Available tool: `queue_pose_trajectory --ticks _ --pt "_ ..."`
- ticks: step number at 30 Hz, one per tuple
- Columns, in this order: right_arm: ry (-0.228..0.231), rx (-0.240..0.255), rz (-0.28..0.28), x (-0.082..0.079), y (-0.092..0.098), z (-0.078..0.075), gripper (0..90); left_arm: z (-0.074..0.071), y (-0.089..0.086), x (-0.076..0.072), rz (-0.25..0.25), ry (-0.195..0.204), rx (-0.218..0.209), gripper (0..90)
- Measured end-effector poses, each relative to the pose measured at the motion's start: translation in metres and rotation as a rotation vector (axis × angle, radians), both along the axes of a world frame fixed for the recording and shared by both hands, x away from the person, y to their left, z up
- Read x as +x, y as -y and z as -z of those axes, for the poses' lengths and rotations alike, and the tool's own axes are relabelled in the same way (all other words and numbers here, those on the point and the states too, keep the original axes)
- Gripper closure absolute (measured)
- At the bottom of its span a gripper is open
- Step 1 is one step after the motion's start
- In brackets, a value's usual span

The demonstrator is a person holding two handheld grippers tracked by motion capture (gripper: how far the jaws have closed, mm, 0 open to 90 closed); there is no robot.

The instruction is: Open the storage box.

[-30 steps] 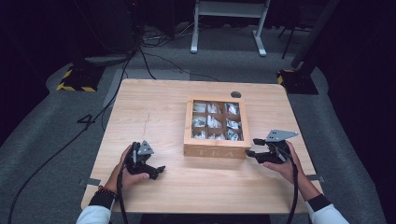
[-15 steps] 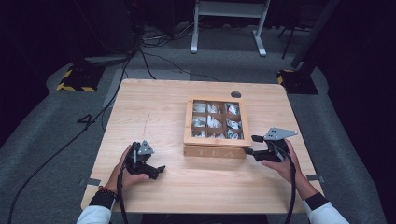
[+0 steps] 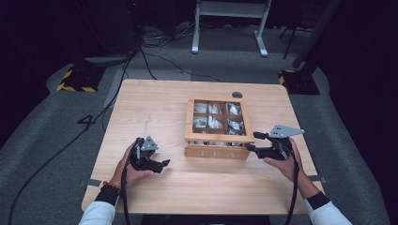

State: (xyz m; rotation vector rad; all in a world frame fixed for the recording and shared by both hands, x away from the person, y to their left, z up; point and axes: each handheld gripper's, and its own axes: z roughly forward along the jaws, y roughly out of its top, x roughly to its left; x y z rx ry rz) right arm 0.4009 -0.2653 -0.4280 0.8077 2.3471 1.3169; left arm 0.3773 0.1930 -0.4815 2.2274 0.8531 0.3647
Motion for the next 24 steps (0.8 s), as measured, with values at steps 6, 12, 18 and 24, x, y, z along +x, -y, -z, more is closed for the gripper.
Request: queue_pose_trajectory --ticks 6,12,18,24 --pt "0.008 0.019 0.002 0.001 -0.001 -0.006 37.1 -0.024 0.014 0.003 0.032 0.075 -0.045 18.7" --pt "0.019 0.030 0.001 0.003 0.000 -0.012 37.0 -0.042 0.034 0.009 0.068 0.127 -0.062 18.7" --pt "0.022 0.055 0.014 0.005 0.000 -0.018 36.7 -0.060 0.051 0.015 0.095 0.179 -0.061 19.1" --pt "0.020 0.061 0.026 0.006 -0.001 -0.022 36.5 -0.068 0.065 0.022 0.106 0.211 -0.028 21.3"
